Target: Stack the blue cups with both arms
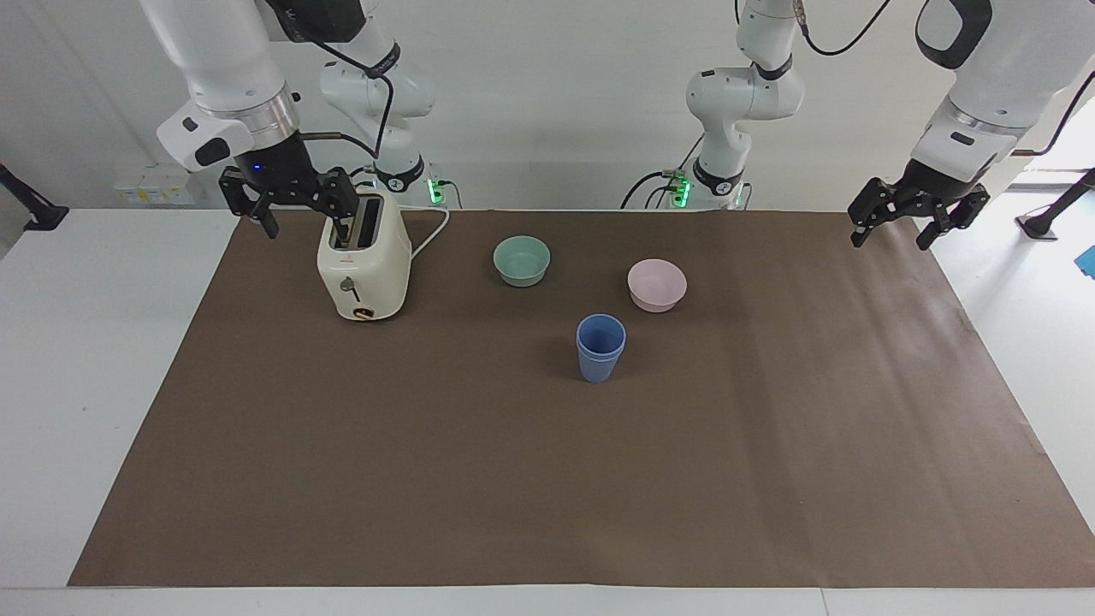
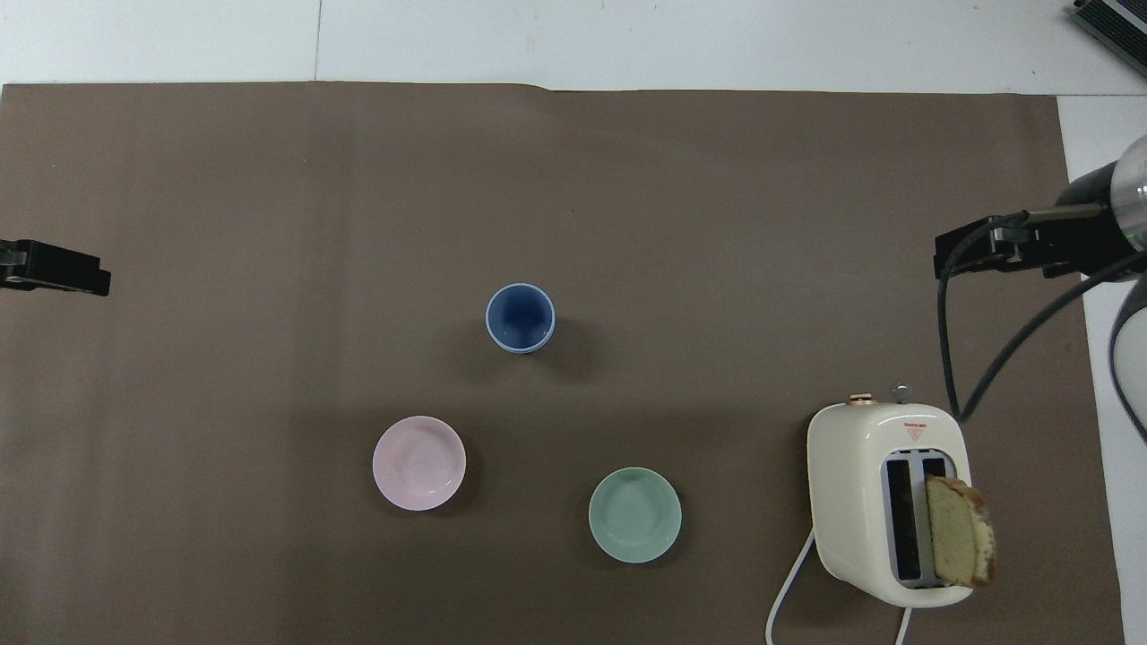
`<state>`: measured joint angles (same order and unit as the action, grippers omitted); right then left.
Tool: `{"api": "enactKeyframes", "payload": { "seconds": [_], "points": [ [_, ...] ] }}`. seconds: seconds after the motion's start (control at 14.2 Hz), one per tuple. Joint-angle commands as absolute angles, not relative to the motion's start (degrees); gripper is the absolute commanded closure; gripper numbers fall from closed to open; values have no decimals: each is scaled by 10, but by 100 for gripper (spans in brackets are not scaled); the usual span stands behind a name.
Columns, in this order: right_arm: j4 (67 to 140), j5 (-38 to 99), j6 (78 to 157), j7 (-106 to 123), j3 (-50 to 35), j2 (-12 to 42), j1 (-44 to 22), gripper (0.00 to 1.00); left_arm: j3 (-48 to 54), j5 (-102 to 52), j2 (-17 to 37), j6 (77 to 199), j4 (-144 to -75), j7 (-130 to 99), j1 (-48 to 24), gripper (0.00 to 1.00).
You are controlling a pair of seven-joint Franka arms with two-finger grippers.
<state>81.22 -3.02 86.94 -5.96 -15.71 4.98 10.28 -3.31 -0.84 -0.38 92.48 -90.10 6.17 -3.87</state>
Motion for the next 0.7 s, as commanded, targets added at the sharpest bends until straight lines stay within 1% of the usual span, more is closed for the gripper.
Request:
{"api": "enactKeyframes", "payload": {
  "seconds": [0.0,0.14,0.21,0.49,0.63],
  "points": [
    [835,-32,896,-32,-160,33,128,0,-27,4,-16,923,-911,55,-33,0],
    [852,-34,922,-11,-150,28,120,0,-27,4,-16,923,-911,56,-33,0],
    [859,-34,924,-16,-130,21,106,0,-27,2,-16,922,-912,55,-35,0],
    [867,-34,926,-25,-63,22,41,0,-26,0,-16,907,-911,56,-37,0],
    [868,-34,925,-34,-54,21,33,0,-26,-1,-16,905,-911,57,-36,0]
  ]
}}
